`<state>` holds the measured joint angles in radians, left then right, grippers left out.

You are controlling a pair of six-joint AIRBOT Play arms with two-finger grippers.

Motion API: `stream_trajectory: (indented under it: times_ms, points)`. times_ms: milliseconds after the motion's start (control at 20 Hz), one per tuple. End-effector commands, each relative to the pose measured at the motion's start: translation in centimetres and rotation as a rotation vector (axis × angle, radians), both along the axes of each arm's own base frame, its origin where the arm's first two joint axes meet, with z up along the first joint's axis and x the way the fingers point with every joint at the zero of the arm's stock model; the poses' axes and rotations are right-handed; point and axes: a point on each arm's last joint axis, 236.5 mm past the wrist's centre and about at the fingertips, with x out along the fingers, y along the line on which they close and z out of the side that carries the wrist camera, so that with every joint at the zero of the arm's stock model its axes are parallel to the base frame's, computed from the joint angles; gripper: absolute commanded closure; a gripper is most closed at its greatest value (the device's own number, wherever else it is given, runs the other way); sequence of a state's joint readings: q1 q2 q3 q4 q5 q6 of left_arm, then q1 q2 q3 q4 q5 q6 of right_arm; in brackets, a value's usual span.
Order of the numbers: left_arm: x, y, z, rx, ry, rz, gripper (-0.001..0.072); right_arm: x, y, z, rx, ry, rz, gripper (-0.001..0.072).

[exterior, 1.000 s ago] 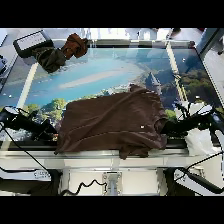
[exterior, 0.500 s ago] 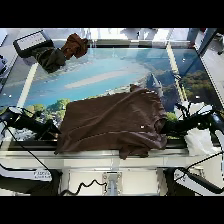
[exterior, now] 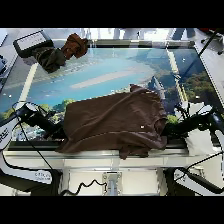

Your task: Fold the shirts.

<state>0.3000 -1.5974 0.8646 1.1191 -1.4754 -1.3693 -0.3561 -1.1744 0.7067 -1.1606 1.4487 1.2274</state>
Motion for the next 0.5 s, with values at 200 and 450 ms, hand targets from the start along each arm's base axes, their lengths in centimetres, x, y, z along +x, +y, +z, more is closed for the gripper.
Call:
stream_trajectory:
  times_ms: [200,450]
  points:
    - [-2.1,1.2,0.1,0.051,0.076,-0.077,0.0694,-1.1,-0.9,-0.3,-0.049,0.068,-0.026,0.0279]
    - [-2.1,1.2,0.1,0.046,0.071,-0.085,0.0694,-1.0,0.4,-0.3,0.001,0.080,-0.077,0.0279]
